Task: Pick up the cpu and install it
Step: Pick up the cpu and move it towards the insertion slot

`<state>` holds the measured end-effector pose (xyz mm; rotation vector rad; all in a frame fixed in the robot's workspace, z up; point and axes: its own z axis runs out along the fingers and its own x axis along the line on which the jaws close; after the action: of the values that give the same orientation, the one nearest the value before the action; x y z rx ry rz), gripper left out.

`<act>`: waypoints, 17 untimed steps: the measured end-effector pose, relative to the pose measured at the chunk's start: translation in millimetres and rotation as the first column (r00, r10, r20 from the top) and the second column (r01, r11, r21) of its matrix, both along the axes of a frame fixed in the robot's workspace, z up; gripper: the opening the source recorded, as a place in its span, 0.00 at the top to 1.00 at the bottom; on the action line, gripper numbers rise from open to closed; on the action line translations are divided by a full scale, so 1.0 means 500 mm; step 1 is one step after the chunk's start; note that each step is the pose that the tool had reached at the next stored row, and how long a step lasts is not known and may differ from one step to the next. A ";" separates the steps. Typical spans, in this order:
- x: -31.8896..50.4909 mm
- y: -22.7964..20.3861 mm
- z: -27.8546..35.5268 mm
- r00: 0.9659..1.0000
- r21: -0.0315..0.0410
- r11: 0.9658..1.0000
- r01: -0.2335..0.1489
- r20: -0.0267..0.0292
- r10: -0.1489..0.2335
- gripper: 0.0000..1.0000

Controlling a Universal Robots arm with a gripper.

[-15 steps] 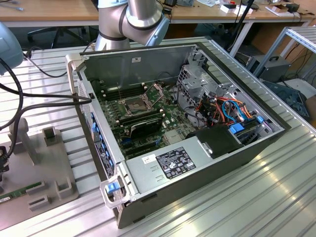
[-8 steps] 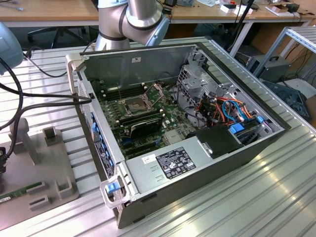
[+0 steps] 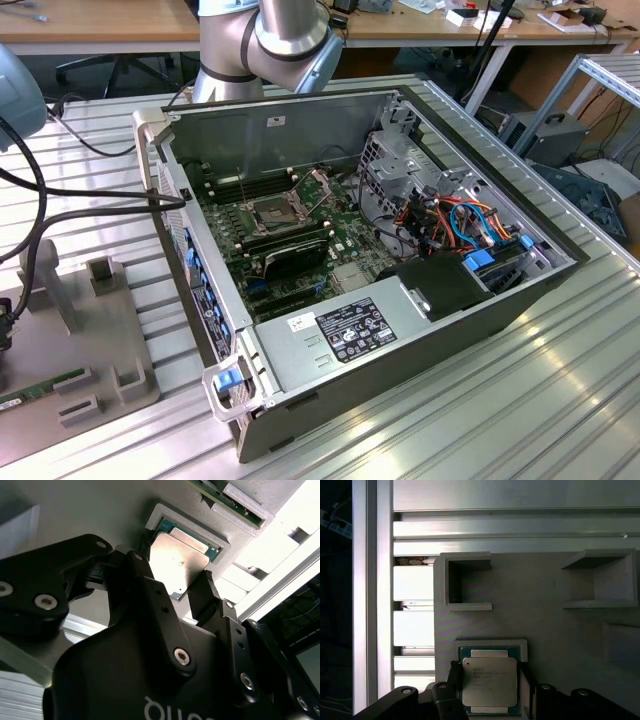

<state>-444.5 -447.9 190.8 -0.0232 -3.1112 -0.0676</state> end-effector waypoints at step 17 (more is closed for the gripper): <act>0.000 0.0000 0.002 1.000 0.000 1.000 0.000 0.000 0.000 0.38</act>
<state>-444.5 -447.9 191.7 -0.0232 -3.1113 -0.0676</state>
